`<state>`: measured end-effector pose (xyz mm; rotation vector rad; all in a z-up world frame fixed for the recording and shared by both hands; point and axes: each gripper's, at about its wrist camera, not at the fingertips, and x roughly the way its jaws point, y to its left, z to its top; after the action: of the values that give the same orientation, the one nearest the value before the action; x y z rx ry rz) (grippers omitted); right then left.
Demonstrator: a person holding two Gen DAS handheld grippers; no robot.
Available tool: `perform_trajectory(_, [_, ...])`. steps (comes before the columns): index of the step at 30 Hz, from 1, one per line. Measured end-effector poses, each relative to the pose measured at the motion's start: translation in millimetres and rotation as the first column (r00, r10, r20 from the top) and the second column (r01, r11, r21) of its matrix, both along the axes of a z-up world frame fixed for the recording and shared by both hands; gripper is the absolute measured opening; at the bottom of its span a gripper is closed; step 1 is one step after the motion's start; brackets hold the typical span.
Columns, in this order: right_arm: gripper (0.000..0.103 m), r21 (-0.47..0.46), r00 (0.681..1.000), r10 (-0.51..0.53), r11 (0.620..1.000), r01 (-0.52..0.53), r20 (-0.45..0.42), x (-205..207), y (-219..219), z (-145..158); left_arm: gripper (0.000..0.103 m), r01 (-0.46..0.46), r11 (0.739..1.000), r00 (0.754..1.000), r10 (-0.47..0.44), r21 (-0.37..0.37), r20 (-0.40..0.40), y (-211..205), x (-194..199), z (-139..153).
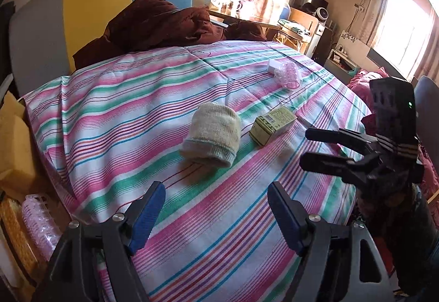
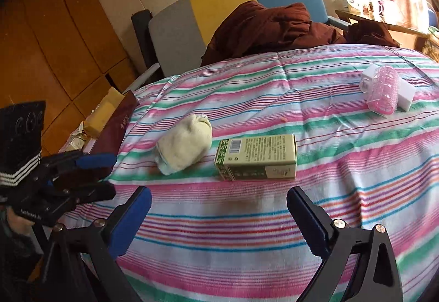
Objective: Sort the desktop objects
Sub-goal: 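Grasp the beige sock with the left tool while the right tool grasps the green tea box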
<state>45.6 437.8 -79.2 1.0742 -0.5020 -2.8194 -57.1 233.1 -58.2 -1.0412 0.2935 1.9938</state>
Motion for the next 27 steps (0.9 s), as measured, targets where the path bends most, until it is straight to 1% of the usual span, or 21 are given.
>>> perform_trajectory(4, [0.1, 0.04, 0.999, -0.036, 0.999, 0.036, 0.001, 10.4, 2.0, -3.9, 0.079, 0.003, 1.0, 1.0, -0.003, -0.02, -0.007, 14.2, -9.9, -0.7])
perform_trajectory(6, [0.097, 0.048, 0.998, -0.058, 0.997, 0.058, -0.001, 11.8, 5.7, -5.8, 0.079, 0.004, 1.0, 1.0, -0.004, -0.026, 0.003, 21.9, -15.9, -1.2])
perform_trajectory(9, [0.095, 0.051, 0.996, -0.088, 0.995, 0.089, -0.012, 12.7, 11.0, -7.4, 0.077, -0.021, 0.999, 0.999, 0.022, -0.037, 0.027, 31.4, -28.8, -4.6])
perform_trajectory(12, [0.095, 0.049, 0.996, -0.092, 0.994, 0.093, -0.021, 12.4, 15.8, -6.7, 0.076, -0.052, 0.998, 0.998, 0.054, -0.048, 0.046, 37.9, -41.3, -7.9])
perform_trajectory(16, [0.095, 0.078, 0.998, -0.063, 0.995, 0.064, -0.021, 6.2, 20.5, -3.5, 0.076, -0.053, 0.997, 0.994, 0.059, -0.063, 0.089, 46.9, -54.8, -15.4])
perform_trajectory(19, [0.095, 0.13, 1.0, -0.014, 0.991, 0.015, -0.011, -2.6, 21.6, 0.8, 0.076, -0.047, 0.996, 0.993, 0.054, -0.075, 0.102, 53.8, -58.5, -20.2])
perform_trajectory(22, [0.095, 0.184, 0.999, 0.043, 0.982, -0.044, 0.009, -15.1, 22.3, 4.3, 0.074, -0.032, 0.997, 0.99, 0.041, -0.064, 0.136, 58.6, -60.6, -25.3])
perform_trajectory(23, [0.095, 0.199, 0.998, 0.061, 0.978, -0.063, 0.017, -20.0, 23.0, 5.0, 0.071, -0.024, 0.998, 0.989, 0.033, -0.061, 0.146, 60.6, -60.7, -27.1])
perform_trajectory(24, [0.095, 0.213, 0.997, 0.078, 0.974, -0.082, 0.027, -25.2, 23.9, 5.4, 0.07, -0.017, 0.998, 0.988, 0.026, -0.059, 0.155, 62.6, -60.7, -28.8])
perform_trajectory(27, [0.095, 0.254, 0.99, 0.129, 0.957, -0.14, 0.056, -39.2, 24.9, 5.7, 0.07, 0.003, 0.998, 0.987, 0.007, -0.065, 0.16, 67.8, -57.8, -33.8])
